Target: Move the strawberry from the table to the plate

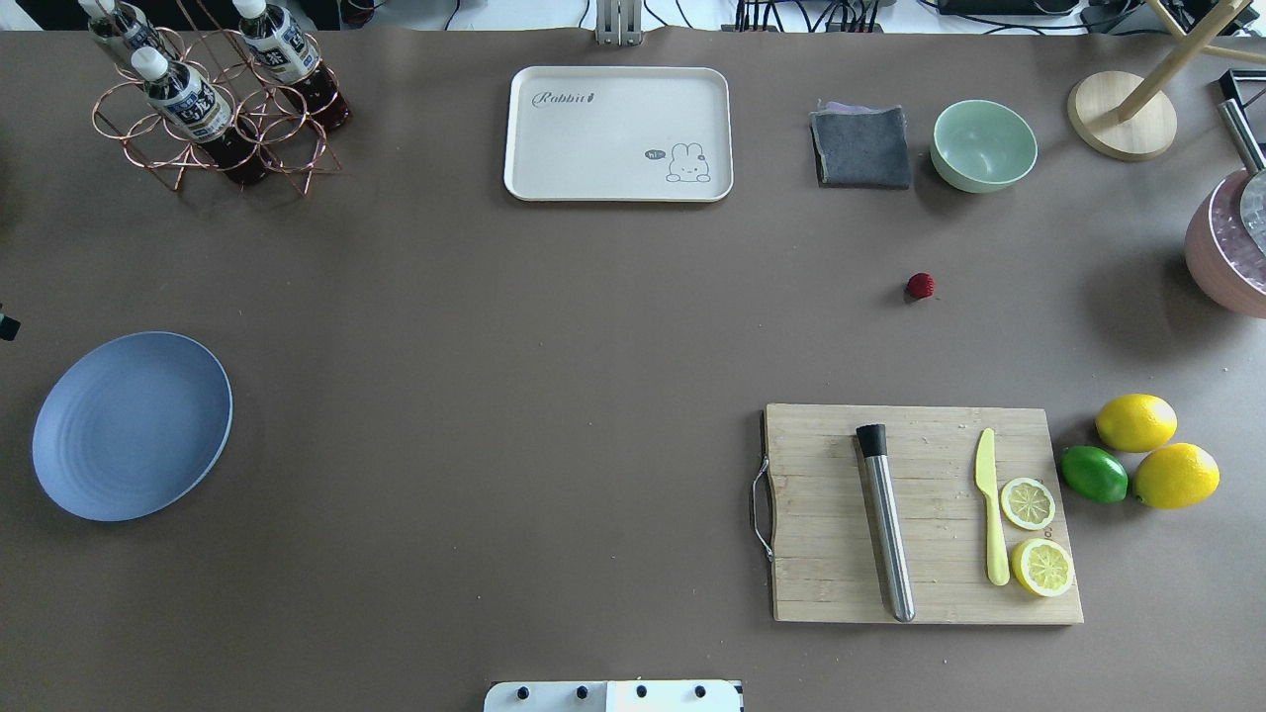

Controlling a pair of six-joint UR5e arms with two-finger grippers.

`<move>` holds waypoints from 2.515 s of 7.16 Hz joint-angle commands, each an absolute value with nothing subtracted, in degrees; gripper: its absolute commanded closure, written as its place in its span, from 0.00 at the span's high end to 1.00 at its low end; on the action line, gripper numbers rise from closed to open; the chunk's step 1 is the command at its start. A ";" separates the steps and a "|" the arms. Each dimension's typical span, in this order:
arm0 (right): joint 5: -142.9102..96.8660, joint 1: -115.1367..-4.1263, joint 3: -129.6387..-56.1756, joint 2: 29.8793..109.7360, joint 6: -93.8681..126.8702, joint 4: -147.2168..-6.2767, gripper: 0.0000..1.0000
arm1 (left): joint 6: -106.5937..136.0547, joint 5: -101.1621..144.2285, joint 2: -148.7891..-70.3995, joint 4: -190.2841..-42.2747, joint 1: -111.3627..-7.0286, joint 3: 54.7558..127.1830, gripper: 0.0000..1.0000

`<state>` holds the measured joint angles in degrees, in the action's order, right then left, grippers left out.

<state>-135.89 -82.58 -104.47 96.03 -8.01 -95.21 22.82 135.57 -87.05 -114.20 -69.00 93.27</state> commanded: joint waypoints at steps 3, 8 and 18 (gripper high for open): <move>-136.41 -82.35 -104.59 96.41 -8.09 -95.19 1.00 | 26.81 135.35 -89.46 -124.45 -61.72 85.17 0.88; -137.55 -82.35 -105.03 96.77 -8.00 -95.10 1.00 | 26.46 134.12 -89.30 -124.54 -61.26 85.43 0.63; -137.72 -82.35 -106.87 97.03 -7.82 -95.27 1.00 | 31.68 147.38 -90.96 -130.70 -64.77 88.05 0.00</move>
<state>-137.66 -82.35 -106.75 97.00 -7.82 -95.26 27.94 144.48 -89.88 -131.01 -63.88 86.25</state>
